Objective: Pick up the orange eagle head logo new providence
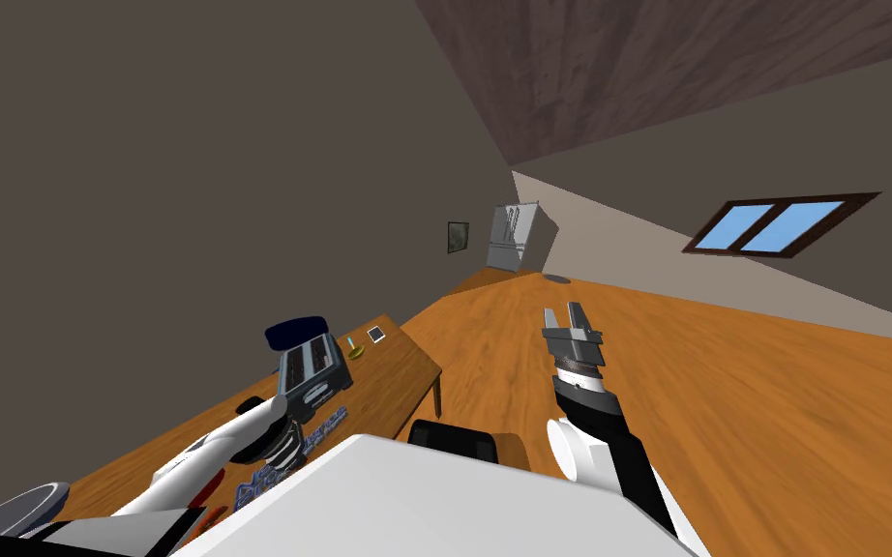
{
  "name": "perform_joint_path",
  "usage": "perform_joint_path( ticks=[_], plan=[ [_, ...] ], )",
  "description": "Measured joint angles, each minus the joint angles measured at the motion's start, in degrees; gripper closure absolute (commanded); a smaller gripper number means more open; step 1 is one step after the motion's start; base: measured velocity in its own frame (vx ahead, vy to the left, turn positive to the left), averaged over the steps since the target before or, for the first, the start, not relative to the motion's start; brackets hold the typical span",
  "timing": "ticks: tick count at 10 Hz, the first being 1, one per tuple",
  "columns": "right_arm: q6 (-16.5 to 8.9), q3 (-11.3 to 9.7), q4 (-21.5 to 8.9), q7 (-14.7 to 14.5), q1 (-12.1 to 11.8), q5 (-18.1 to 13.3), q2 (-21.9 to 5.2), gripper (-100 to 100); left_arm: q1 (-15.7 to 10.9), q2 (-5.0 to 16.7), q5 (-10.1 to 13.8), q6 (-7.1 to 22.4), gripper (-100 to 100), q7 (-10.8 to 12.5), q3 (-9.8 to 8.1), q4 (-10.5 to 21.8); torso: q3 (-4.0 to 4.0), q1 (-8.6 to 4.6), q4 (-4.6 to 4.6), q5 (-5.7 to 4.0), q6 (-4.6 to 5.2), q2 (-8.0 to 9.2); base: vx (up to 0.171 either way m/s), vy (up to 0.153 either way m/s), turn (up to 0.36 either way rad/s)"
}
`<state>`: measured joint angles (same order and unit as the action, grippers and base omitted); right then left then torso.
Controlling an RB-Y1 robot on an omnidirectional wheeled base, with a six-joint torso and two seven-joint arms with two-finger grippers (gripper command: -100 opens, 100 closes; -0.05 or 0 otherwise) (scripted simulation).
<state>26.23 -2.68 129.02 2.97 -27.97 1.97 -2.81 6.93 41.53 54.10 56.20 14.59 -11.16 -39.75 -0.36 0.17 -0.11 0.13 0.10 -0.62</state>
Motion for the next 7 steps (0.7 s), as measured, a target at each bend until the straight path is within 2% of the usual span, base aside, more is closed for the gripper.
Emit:
perform_joint_path(
  ticks=[2, 3, 7],
  plan=[
    [0.0, 0.0, 0.0, 0.0, 0.0, 0.0, 0.0, 0, 2.4, -0.2, 0.7, -0.4, -100, -2.4, -0.49, -1.8, 0.00, -0.07, 0.00, -0.02, 0.00, 0.01, 0.085, -0.039, 0.060],
    [0.0, 0.0, 0.0, 0.0, 0.0, 0.0, 0.0, 0, 2.5, -0.2, 0.7, -0.4, 100, -2.5, -0.50, -1.9, 0.12, 0.05, 0.05, 0.00, 0.01, 0.22, 0.010, -0.005, -0.001],
    [0.0, 0.0, 0.0, 0.0, 0.0, 0.0, 0.0, 0, 2.5, -0.2, 0.7, -0.4, 100, -2.5, -0.50, -1.9, 0.28, 0.14, 0.11, 0.03, -0.01, 0.48, 0.000, 0.000, 0.000]
  ],
)
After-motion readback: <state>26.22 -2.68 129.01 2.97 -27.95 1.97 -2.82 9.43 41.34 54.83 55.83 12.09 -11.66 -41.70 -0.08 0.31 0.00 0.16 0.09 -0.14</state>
